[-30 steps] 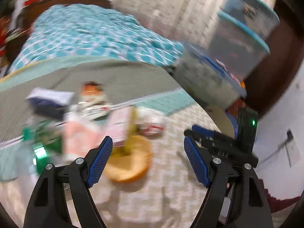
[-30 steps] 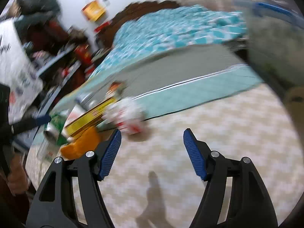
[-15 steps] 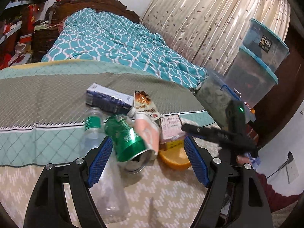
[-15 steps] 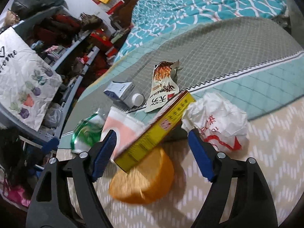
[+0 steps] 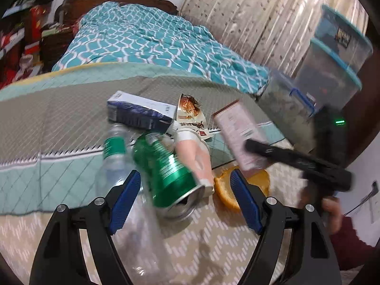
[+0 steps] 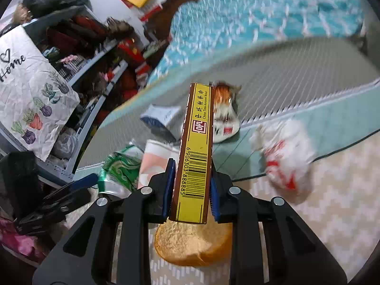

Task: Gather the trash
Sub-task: 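Grasp the yellow barcode box with right tool while left tool grasps the green can, then carry can and yellow box to the beige bucket and open both tools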

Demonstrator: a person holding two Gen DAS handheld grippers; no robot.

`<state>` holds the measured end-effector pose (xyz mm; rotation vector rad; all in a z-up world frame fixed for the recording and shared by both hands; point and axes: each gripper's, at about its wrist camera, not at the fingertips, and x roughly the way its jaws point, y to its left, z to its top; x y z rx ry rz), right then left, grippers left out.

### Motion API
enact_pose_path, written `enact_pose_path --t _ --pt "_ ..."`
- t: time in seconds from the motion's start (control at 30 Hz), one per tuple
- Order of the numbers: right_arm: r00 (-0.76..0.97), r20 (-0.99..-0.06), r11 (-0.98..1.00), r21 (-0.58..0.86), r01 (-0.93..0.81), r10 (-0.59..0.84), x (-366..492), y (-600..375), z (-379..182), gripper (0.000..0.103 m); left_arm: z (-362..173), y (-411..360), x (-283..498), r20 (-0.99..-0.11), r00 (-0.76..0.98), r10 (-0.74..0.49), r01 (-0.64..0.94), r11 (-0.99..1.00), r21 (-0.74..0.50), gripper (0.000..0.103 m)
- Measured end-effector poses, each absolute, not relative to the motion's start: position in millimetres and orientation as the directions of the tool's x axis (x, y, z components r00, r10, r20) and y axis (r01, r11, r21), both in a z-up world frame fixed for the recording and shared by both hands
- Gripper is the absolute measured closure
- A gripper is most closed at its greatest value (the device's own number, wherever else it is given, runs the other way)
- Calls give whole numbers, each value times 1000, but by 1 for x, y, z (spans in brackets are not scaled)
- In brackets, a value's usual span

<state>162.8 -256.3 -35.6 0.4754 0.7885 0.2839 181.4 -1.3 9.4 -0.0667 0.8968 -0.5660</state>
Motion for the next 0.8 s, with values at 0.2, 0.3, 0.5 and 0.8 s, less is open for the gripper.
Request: enact_pose_path --t 0.2,0.3,0.5,0.8 --pt "779 -531 882 468 -59 334 119 -282 -9 75 -9 -25 189 -780 494 -385 405 895 -185 53" --pt "808 -509 887 460 -37 297 100 -296 -6 75 -9 -18 186 -779 498 -381 389 901 -191 54" --pt "826 -507 911 413 -18 247 66 -308 -14 75 5 4 148 -743 507 -438 421 877 -230 54" --pt "801 -569 926 375 52 185 18 -306 -56 75 39 15 76 -608 507 -611 549 773 -318 54"
